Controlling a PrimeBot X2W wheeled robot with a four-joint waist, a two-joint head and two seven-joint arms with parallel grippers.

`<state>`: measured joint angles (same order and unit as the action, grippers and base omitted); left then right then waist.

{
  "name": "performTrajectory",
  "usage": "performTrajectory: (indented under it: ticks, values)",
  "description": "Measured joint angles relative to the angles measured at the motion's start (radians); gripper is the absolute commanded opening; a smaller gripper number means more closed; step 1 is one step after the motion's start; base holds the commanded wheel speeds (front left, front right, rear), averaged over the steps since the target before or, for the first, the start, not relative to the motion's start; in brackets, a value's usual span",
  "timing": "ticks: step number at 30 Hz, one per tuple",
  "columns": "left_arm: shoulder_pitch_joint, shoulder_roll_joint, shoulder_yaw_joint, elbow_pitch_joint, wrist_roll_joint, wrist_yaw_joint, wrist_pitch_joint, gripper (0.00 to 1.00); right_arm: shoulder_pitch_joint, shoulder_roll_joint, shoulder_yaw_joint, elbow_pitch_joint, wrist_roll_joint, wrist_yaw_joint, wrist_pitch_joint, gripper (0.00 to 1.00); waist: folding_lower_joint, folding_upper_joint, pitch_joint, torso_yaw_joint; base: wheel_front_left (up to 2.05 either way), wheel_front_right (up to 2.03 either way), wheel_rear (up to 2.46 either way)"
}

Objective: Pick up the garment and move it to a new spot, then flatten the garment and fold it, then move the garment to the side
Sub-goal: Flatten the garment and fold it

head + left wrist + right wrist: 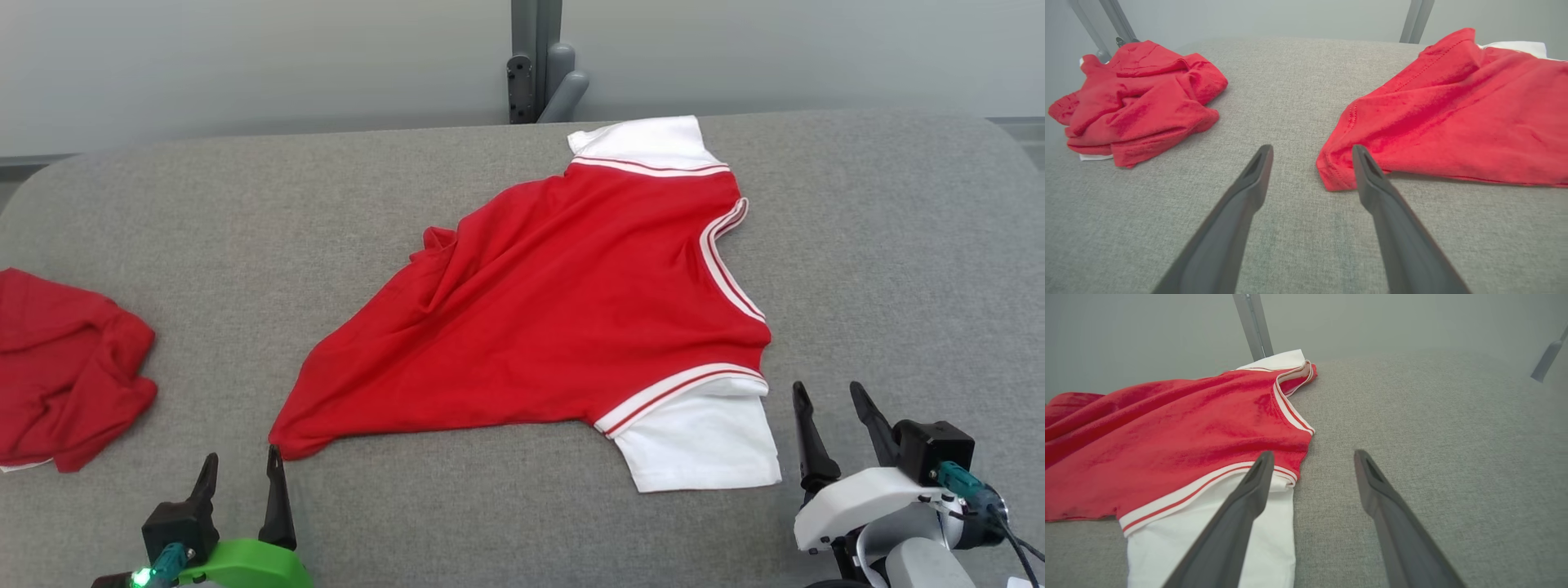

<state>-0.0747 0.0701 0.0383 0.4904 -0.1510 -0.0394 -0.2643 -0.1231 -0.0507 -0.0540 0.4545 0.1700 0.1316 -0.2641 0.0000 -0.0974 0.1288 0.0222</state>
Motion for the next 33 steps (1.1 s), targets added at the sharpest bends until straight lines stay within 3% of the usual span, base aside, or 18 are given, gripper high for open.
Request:
performTrajectory:
  ticks: [10,21,27,33]
  values:
    - [0.06,-0.018,0.01,-0.085,0.023,0.006,0.0,1.0,0.039,0.001,0.01,-0.1,-0.026,0.0,0.0,1.0,0.0,-0.0001,-0.031,-0.055,0.0,0.0,0.0]
    - [0.076,-0.02,0.013,-0.124,0.023,0.016,0.0,1.0,0.054,0.002,0.061,-0.18,-0.049,0.0,0.0,1.0,0.0,-0.0001,-0.048,-0.066,0.0,0.0,0.0]
    - [0.076,-0.02,-0.002,-0.126,0.012,0.019,0.0,1.0,0.056,0.002,0.073,-0.164,-0.049,0.0,0.0,1.0,0.0,-0.0001,-0.043,-0.059,0.0,0.0,0.0]
    - [0.074,-0.02,-0.035,-0.112,-0.013,0.026,0.0,1.0,0.056,-0.012,0.108,-0.043,-0.051,0.0,0.0,1.0,0.0,0.0,-0.011,-0.051,0.0,0.0,0.0]
